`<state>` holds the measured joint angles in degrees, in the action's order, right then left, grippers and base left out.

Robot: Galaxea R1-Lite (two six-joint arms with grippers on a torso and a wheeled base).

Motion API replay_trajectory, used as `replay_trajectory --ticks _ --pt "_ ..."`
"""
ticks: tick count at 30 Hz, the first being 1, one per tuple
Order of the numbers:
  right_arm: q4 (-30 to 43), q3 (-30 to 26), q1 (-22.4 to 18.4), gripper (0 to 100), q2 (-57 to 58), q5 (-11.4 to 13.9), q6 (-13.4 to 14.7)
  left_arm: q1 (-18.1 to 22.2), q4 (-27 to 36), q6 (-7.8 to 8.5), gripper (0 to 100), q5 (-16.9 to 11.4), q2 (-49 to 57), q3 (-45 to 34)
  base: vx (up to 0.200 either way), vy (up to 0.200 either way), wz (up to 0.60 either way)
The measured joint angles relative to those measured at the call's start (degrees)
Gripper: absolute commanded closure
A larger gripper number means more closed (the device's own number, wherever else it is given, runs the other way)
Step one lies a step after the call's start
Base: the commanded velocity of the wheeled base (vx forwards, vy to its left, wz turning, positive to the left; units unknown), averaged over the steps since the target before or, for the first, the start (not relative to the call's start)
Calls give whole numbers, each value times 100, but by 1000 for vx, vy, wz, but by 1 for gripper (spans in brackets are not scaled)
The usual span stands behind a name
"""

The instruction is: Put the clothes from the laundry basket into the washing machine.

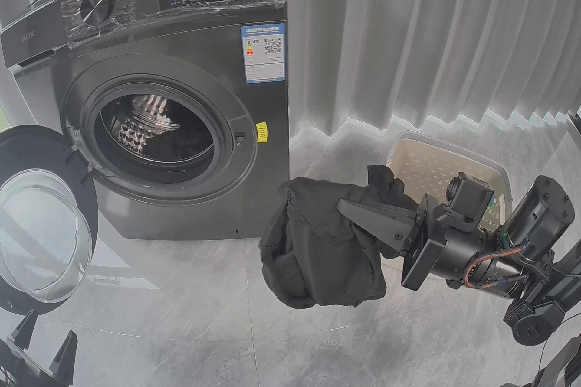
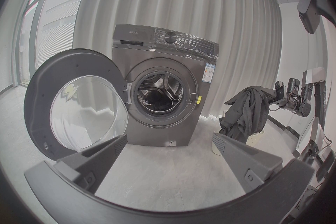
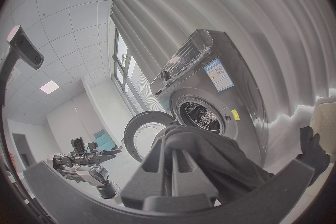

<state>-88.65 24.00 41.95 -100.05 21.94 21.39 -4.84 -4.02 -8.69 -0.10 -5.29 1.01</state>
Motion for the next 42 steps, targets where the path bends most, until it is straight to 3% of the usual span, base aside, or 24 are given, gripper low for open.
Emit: replay_trajectory --ticks 29,34,42 --pt "0 9 -6 100 -4 -13 26 0 0 21 0 10 -2 0 0 0 62" --pt "0 24 -39 100 -11 -33 30 0 0 21 0 10 -2 0 0 0 600" --pt "0 5 -33 100 -11 -20 24 0 0 21 0 10 -2 0 0 0 0"
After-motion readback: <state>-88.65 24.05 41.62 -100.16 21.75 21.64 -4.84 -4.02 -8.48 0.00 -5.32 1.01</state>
